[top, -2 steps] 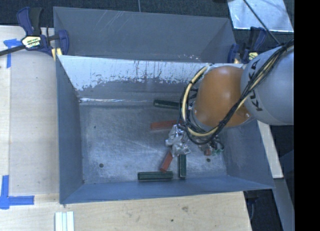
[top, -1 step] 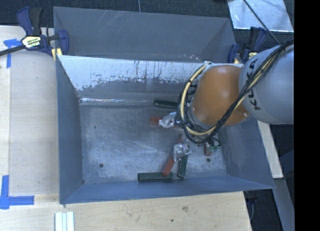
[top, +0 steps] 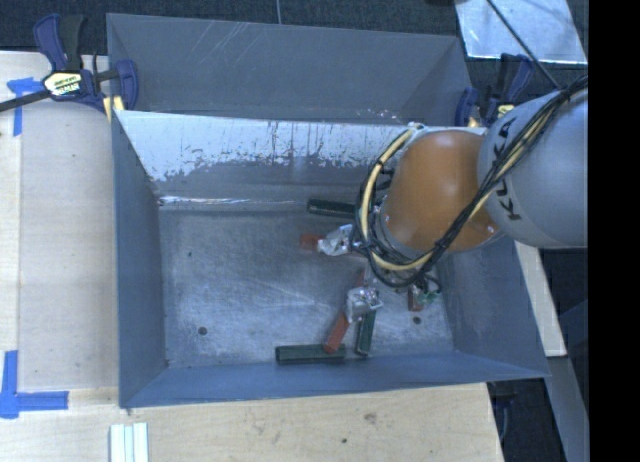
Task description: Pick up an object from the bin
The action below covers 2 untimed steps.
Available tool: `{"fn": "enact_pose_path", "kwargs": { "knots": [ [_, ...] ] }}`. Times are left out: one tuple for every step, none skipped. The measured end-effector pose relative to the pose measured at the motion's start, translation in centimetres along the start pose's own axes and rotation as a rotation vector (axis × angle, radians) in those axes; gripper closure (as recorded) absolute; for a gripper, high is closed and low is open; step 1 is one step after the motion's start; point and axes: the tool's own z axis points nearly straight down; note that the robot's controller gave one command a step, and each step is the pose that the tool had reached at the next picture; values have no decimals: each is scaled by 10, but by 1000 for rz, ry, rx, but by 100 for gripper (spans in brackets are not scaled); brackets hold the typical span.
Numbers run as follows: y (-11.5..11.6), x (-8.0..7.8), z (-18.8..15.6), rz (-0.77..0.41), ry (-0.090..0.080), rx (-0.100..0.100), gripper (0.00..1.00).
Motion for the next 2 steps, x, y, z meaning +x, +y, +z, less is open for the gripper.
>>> {"fn": "enact_pose_path", "kwargs": {
  "knots": [
    [8,1,-1,-166,-8,2,0],
    [2,15,0,-292,56,-3,100]
  ]
}}
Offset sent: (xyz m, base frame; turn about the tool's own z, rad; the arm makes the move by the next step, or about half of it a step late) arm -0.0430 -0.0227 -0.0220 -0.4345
